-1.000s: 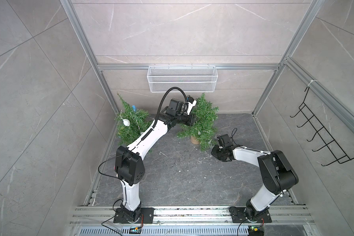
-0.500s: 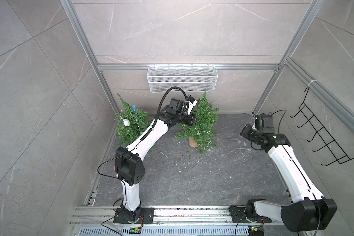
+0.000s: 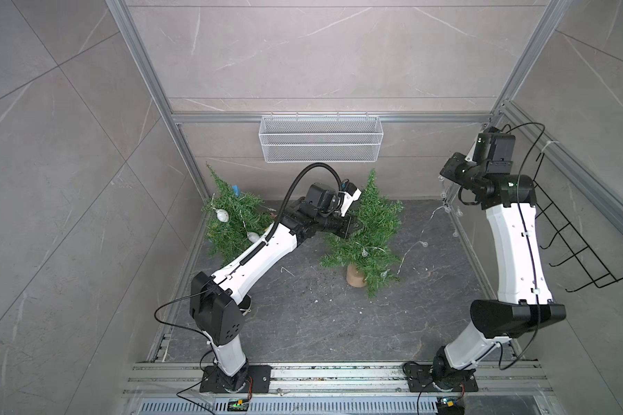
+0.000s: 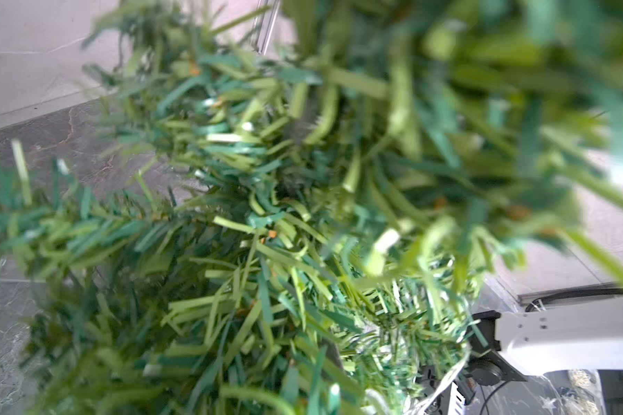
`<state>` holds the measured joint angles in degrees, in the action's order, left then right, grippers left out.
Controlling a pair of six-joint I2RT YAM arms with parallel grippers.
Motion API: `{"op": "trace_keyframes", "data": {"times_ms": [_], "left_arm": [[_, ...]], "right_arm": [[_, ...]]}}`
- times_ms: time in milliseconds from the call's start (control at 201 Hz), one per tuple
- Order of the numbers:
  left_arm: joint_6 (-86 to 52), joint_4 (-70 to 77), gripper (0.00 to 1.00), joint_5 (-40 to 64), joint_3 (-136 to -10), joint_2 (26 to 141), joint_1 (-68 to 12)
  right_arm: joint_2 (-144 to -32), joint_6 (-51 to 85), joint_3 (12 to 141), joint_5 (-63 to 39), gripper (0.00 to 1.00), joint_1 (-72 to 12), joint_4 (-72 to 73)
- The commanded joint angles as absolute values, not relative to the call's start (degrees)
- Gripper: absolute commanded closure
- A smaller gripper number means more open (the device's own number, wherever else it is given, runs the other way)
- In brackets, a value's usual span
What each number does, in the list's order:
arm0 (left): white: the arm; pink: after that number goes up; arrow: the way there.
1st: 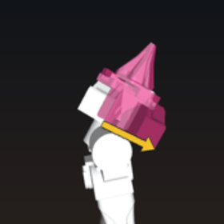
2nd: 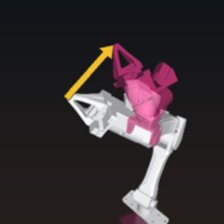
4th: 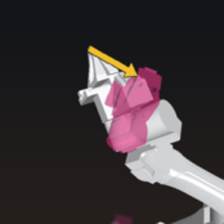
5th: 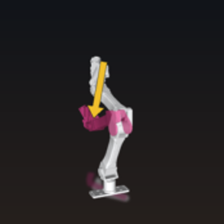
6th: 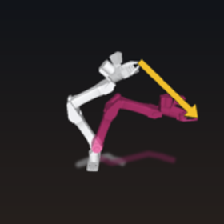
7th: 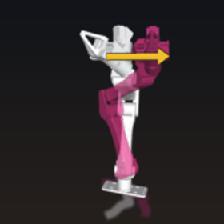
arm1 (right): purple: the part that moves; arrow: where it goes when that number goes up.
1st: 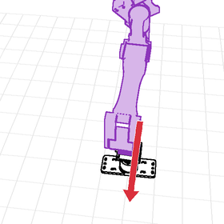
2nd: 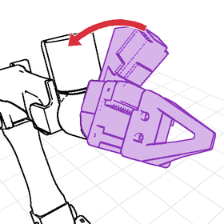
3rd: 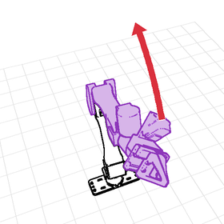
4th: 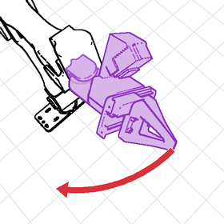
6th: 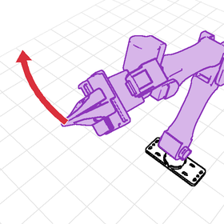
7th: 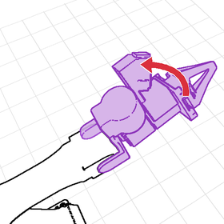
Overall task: Wrap string light around the christmas tree
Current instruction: Move the christmas tree to the center of the board.
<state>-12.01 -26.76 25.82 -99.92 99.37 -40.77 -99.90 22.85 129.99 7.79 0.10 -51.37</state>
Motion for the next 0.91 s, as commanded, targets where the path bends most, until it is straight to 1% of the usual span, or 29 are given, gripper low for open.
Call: {"op": "trace_keyframes", "data": {"times_ms": [0, 75, 189, 378, 493, 547, 642, 846, 901], "left_arm": [[-13.2, -19.5, 1.00, 28.8, -98.3, 95.0, -42.3], [-14.2, -15.8, 1.00, 29.8, -93.6, 94.4, -43.4], [-14.6, -12.8, 1.00, 29.7, -90.8, 94.4, -44.4], [-13.5, -12.8, 1.00, 29.5, -89.2, 94.7, -45.1], [-11.3, -16.0, 0.92, 27.0, -89.0, 93.1, -44.9], [-9.9, -17.0, 0.87, 25.5, -88.6, 92.3, -44.6], [-9.7, -18.1, 0.80, 25.2, -88.8, 91.9, -43.2], [-8.9, -19.7, 0.78, 25.3, -89.2, 91.9, -41.3], [-8.4, -20.1, 0.76, 25.5, -89.5, 91.7, -41.1]], "right_arm": [[-102.7, 21.4, 134.8, 5.5, 1.00, 0.3, -54.7], [-104.2, 21.3, 137.3, 4.3, 1.00, 0.3, -55.2], [-106.9, 21.2, 141.9, 2.3, 1.00, 0.3, -56.5], [-111.8, 22.7, 151.0, -7.3, 1.00, -0.8, -56.5], [-114.4, 22.9, 154.2, -11.2, 1.00, -2.6, -56.3], [-115.0, 23.0, 154.7, -12.3, 1.00, -3.4, -55.6], [-115.6, 23.0, 154.4, -14.0, 1.00, -4.7, -53.5], [-117.3, 24.0, 154.4, -17.2, 1.00, -8.4, -48.2], [-118.1, 23.7, 154.8, -18.1, 1.00, -9.6, -47.7]]}}
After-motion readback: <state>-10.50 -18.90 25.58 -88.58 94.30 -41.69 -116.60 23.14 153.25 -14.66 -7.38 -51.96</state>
